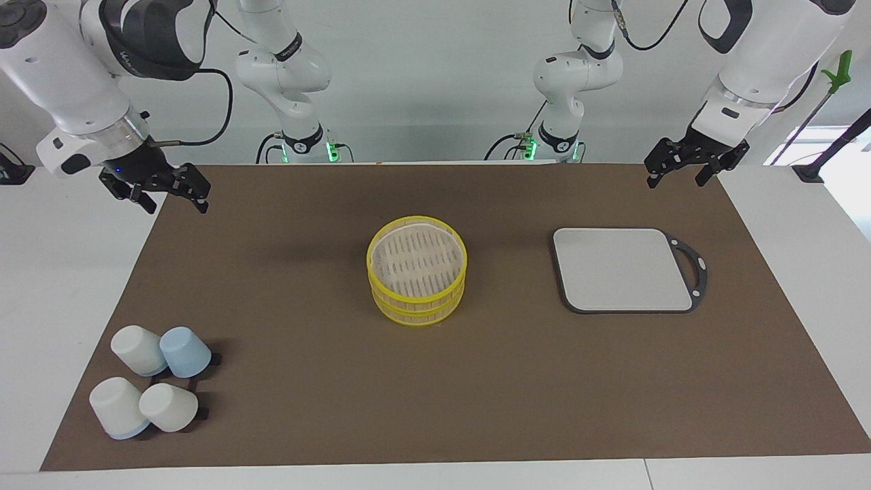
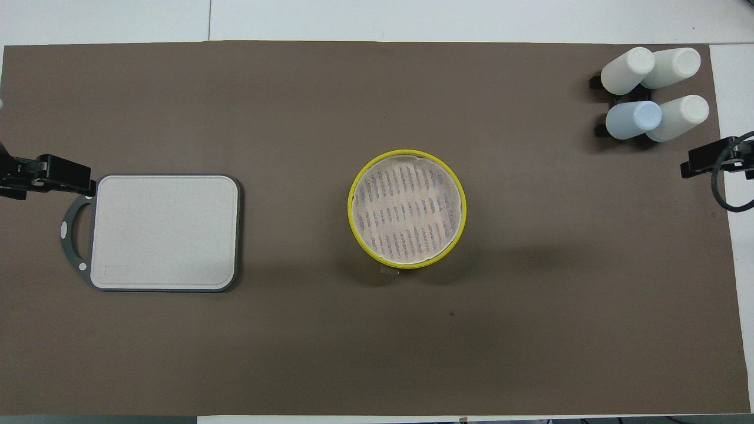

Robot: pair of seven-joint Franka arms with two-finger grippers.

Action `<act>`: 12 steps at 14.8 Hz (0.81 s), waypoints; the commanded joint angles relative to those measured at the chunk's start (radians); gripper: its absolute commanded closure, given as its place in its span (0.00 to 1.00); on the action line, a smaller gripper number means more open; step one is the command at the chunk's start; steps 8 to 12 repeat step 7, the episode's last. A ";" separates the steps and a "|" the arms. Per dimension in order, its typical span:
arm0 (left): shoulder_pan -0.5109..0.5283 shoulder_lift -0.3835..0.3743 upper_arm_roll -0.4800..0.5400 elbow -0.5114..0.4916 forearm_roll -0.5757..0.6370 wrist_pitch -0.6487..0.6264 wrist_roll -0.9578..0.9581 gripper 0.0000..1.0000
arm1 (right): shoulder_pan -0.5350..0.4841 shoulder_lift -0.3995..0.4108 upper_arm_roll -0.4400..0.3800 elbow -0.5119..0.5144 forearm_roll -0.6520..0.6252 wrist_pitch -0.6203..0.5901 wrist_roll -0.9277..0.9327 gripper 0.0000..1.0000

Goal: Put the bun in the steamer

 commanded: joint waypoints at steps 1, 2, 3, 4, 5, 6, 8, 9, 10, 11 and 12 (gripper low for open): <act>-0.009 -0.006 0.005 -0.005 -0.011 0.012 -0.007 0.00 | -0.006 -0.021 0.015 -0.027 -0.060 0.033 -0.024 0.00; -0.008 -0.006 0.005 -0.005 -0.011 0.012 -0.007 0.00 | -0.006 -0.017 0.015 -0.019 -0.060 0.039 -0.024 0.00; -0.008 -0.006 0.005 -0.005 -0.011 0.012 -0.007 0.00 | -0.008 -0.017 0.015 -0.019 -0.057 0.039 -0.024 0.00; -0.008 -0.006 0.005 -0.005 -0.011 0.012 -0.007 0.00 | -0.006 -0.017 0.017 -0.020 -0.057 0.036 -0.024 0.00; -0.009 -0.006 0.005 -0.005 -0.011 0.012 -0.007 0.00 | -0.006 -0.018 0.017 -0.023 -0.054 0.033 -0.021 0.00; -0.009 -0.006 0.005 -0.005 -0.012 0.011 -0.007 0.00 | -0.004 -0.020 0.017 -0.026 -0.051 0.030 -0.018 0.00; -0.008 -0.006 0.005 -0.005 -0.012 0.011 -0.008 0.00 | -0.004 -0.020 0.018 -0.027 -0.049 0.027 -0.018 0.00; -0.008 -0.006 0.005 -0.005 -0.012 0.011 -0.008 0.00 | -0.004 -0.020 0.018 -0.027 -0.049 0.027 -0.018 0.00; -0.008 -0.006 0.005 -0.005 -0.012 0.011 -0.008 0.00 | -0.004 -0.020 0.018 -0.027 -0.049 0.027 -0.018 0.00; -0.008 -0.006 0.005 -0.005 -0.012 0.011 -0.008 0.00 | -0.004 -0.020 0.018 -0.027 -0.049 0.027 -0.018 0.00; -0.008 -0.006 0.005 -0.005 -0.012 0.011 -0.008 0.00 | -0.004 -0.020 0.018 -0.027 -0.049 0.027 -0.018 0.00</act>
